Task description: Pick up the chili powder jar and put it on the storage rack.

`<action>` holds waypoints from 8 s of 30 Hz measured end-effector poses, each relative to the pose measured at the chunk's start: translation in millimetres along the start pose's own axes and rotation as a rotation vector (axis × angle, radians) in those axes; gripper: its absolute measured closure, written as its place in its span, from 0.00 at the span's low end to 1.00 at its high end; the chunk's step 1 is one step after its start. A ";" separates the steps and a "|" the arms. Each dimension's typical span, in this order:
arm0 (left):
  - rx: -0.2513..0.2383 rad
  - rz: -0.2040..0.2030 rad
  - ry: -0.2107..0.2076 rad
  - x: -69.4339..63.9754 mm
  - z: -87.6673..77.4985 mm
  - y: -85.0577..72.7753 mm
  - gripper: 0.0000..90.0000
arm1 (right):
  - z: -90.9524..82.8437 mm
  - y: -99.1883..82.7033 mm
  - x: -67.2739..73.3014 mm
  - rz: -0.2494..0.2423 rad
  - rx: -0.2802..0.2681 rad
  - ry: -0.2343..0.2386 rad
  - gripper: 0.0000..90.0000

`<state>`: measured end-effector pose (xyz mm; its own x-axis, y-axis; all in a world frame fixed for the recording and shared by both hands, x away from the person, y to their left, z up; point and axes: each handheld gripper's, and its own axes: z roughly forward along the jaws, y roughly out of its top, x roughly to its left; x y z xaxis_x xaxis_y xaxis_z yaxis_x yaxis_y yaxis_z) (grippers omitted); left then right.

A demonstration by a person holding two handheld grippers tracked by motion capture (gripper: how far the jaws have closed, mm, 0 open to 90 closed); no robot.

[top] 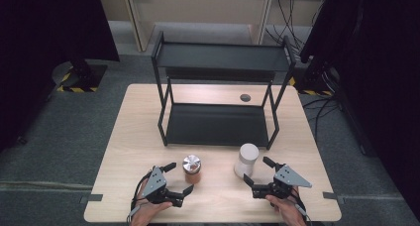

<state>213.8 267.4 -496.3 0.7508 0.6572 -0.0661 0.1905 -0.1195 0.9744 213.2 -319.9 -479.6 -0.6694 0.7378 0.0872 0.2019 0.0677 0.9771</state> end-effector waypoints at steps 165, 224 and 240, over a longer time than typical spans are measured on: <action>0.027 0.028 0.014 14.3 34.4 114.1 0.34 | -1.1 -3.6 5.7 0.021 -0.028 0.023 0.00; 0.065 0.021 0.056 43.0 51.6 286.2 0.34 | -2.2 -3.4 4.4 0.023 -0.033 0.023 0.00; 0.063 0.008 0.094 55.6 50.6 322.8 0.34 | -2.3 -3.6 4.1 0.023 -0.032 0.025 0.00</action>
<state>349.0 227.7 -196.4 0.6902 0.7227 -0.0351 0.2264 -0.1697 0.9591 208.2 -318.6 -482.3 -0.6824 0.7220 0.1140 0.1944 0.0290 0.9805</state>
